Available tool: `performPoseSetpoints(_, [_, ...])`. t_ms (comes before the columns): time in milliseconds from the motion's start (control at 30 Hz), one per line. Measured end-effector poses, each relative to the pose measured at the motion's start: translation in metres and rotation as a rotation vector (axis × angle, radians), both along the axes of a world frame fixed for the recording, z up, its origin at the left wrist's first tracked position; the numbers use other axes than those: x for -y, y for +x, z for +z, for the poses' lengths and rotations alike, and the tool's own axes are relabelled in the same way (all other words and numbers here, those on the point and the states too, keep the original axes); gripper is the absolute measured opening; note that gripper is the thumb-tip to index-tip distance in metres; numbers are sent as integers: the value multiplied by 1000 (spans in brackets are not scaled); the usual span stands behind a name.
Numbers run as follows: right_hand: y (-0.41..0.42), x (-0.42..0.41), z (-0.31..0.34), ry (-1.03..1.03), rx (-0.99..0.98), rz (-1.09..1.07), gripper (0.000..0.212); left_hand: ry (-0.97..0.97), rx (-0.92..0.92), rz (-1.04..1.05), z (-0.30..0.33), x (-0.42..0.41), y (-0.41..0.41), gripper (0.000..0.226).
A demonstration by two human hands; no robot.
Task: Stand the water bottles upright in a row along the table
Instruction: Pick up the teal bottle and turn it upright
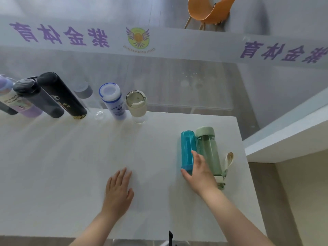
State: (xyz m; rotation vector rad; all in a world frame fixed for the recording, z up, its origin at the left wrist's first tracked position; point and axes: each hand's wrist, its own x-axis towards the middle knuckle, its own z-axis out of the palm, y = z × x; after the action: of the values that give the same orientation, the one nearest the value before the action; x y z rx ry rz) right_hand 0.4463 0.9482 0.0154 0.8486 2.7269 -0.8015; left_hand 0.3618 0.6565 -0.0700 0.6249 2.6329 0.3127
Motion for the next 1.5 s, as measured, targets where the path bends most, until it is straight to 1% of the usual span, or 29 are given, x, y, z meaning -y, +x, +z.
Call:
performPoseSetpoints(100, [-3, 4, -10, 43, -13, -2, 84, 6, 6, 41, -3, -7, 7, 65])
performPoseSetpoints(233, [-2, 12, -23, 61, -47, 5, 76, 35, 49, 87, 4, -19, 9, 64])
performPoseSetpoints(367, [3, 15, -37, 37, -28, 55, 70, 111, 79, 66, 20, -35, 7, 78])
performPoseSetpoints(400, [3, 16, -39, 26, -50, 50, 66, 133, 121, 58, 24, -41, 6, 76])
performPoseSetpoints(467, [1, 17, -42, 13, -102, 15, 55, 185, 202, 40, 32, -54, 5, 61])
performPoseSetpoints(533, [-2, 17, -44, 38, -131, -14, 45, 222, 251, 9, 39, -67, 3, 55])
performPoseSetpoints(600, [-4, 17, -43, 62, -134, -20, 41, 239, 280, -17, 44, -78, 0, 54])
performPoseSetpoints(667, [-4, 17, -40, 70, -123, -3, 43, 247, 286, -44, 49, -88, -2, 54])
performPoseSetpoints(833, [10, 10, -29, -28, -139, 72, 66, 272, 229, -104, 58, -102, -9, 59])
performPoseSetpoints(933, [21, 5, -16, -20, -124, 183, 65, 277, 155, -188, 63, -109, -11, 69])
performPoseSetpoints(1100, [30, 1, 16, -18, -55, 306, 63, 223, -38, -393, 60, -123, -19, 81])
performPoseSetpoints(1200, [27, -3, 30, -18, -60, 348, 62, 211, -61, -464, 57, -131, -25, 82])
performPoseSetpoints(1267, [24, -5, 37, -14, -121, 377, 61, 245, -26, -427, 57, -136, -27, 80])
performPoseSetpoints(1367, [20, -6, 41, 3, -270, 384, 57, 311, 3, -327, 56, -138, -27, 74])
performPoseSetpoints(1433, [18, -6, 41, 37, -336, 366, 60, 369, 24, -242, 53, -137, -25, 69])
performPoseSetpoints(1500, [17, -6, 40, 85, -400, 304, 64, 438, 46, -151, 51, -136, -23, 66])
